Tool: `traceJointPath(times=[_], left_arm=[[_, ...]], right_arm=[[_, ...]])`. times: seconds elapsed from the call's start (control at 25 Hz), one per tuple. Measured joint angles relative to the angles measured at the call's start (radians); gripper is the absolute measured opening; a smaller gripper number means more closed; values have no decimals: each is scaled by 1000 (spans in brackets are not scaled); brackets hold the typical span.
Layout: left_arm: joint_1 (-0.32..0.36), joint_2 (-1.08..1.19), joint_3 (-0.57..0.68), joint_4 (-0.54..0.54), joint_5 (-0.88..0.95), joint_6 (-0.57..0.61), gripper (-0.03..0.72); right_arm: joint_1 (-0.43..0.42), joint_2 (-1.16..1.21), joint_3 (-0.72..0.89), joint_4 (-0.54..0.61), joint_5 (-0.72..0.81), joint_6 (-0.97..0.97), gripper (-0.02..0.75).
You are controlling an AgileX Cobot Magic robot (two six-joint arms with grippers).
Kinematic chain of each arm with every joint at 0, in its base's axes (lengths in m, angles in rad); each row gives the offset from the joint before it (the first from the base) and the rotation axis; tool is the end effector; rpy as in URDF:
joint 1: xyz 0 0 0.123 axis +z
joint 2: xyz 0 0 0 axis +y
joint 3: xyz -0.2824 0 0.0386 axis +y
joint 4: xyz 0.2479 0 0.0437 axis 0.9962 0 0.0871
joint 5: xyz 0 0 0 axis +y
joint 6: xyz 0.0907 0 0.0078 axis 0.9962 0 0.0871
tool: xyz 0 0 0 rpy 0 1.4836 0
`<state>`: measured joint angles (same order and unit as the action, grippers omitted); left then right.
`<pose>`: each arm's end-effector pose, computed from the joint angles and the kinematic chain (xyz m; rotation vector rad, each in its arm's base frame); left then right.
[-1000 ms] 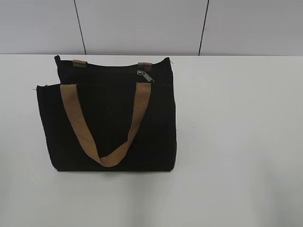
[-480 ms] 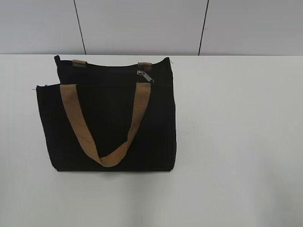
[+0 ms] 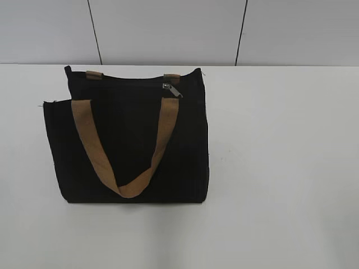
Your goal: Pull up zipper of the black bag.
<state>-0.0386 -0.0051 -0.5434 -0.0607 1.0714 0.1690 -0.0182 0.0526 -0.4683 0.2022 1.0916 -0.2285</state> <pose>-0.0116 -0.0044 0.2883 0.2126 1.9938 0.0114 0.0043 0.0162 0.2673 -0.2278 2.1302 0.1036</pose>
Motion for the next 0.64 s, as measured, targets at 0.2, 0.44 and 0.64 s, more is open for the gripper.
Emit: traceJointPath(times=[0.2,0.44,0.64], left_arm=[[44,0,0,0,-1,0,311],[52,0,0,0,-1,0,311],[52,0,0,0,-1,0,311]], right_arm=[[-40,-61,0,12,-1,0,595],[-40,-61,0,34,-1,0,595],[-40,-61,0,36,-1,1,595]])
